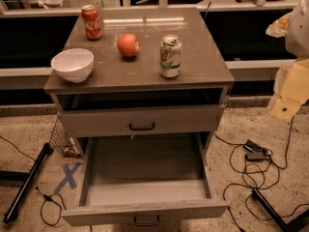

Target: Place 7up can into middle drawer

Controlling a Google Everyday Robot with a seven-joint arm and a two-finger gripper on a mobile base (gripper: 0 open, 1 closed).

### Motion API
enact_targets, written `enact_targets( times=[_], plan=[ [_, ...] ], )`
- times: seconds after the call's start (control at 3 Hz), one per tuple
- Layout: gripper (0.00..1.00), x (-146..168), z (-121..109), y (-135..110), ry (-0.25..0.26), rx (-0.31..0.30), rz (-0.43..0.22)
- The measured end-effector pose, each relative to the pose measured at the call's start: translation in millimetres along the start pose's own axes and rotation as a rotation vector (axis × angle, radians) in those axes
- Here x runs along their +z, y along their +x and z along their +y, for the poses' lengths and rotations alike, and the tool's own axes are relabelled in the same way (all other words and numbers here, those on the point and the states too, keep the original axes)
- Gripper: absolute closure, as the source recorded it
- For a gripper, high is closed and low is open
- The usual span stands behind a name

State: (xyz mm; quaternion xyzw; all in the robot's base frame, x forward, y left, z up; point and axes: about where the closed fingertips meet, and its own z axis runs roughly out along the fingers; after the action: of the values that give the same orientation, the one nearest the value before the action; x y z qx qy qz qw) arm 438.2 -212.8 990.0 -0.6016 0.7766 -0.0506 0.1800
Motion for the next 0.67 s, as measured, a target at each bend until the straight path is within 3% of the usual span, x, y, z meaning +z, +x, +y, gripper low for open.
enact_targets(
  times=[0.33, 0.67],
  plan=[
    [0.00, 0, 0, 0, 0.000, 0.000, 0.000],
    [0.00, 18, -10, -14, -0.014, -0.026, -0.056]
  ],
)
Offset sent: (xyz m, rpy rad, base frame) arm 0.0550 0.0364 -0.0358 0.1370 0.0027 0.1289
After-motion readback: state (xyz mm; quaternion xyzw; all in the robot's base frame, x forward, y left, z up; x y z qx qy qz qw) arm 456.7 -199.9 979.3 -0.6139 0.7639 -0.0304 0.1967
